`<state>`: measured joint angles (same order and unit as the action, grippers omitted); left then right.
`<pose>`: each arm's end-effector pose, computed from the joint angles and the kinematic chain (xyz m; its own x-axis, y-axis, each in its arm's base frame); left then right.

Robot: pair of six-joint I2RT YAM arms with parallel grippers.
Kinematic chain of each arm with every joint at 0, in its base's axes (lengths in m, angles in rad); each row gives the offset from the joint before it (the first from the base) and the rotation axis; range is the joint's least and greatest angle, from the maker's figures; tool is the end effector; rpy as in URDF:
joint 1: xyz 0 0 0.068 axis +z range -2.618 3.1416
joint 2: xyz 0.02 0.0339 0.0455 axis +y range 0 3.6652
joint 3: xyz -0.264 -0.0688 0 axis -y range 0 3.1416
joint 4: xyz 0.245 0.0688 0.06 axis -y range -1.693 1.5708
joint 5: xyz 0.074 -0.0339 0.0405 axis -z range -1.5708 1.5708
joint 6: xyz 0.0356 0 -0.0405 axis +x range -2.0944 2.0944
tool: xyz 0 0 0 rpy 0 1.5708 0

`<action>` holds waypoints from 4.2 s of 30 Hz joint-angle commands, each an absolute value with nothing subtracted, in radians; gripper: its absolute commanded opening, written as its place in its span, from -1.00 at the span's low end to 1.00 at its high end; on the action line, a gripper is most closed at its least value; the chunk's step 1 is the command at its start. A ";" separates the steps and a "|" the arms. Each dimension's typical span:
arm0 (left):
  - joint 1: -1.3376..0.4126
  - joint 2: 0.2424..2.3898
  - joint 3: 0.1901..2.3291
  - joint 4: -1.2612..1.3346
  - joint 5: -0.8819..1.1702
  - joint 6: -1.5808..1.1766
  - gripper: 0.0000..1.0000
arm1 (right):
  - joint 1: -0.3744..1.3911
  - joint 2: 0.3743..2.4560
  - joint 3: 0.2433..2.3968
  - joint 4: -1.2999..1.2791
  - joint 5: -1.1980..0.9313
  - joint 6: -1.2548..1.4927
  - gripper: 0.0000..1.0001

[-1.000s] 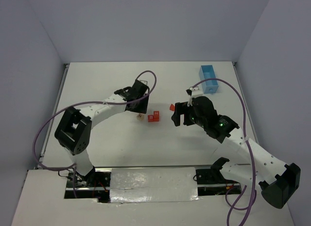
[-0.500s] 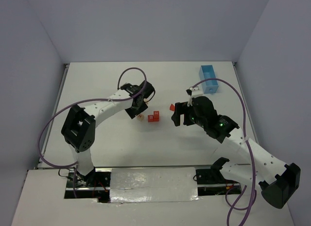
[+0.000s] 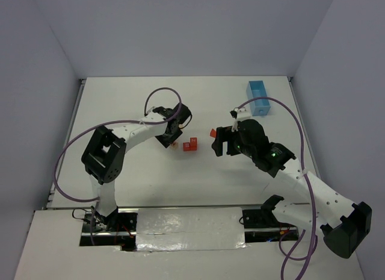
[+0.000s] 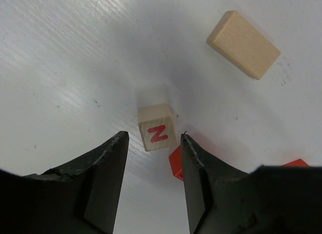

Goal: Build the wood block tower

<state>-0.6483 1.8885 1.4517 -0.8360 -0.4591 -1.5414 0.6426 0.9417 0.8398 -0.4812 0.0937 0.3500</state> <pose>0.3132 -0.2175 0.2138 -0.4598 -0.7758 -0.4321 -0.7488 0.6003 -0.2810 0.1668 0.1207 0.3015 -0.5972 -0.0206 -0.8018 -0.3506 0.9058 0.2378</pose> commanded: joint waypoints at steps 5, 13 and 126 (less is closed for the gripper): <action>-0.632 1.928 1.436 -0.802 -0.437 -1.540 0.15 | 0.643 0.933 0.828 -0.439 0.097 0.344 0.82; -0.632 1.976 1.434 -0.787 -0.400 -1.549 0.12 | 0.641 0.937 0.827 -0.439 0.097 0.344 0.82; -0.696 1.882 1.528 -0.830 -0.360 -1.701 -0.39 | 0.643 0.881 0.802 -0.408 0.067 0.342 0.81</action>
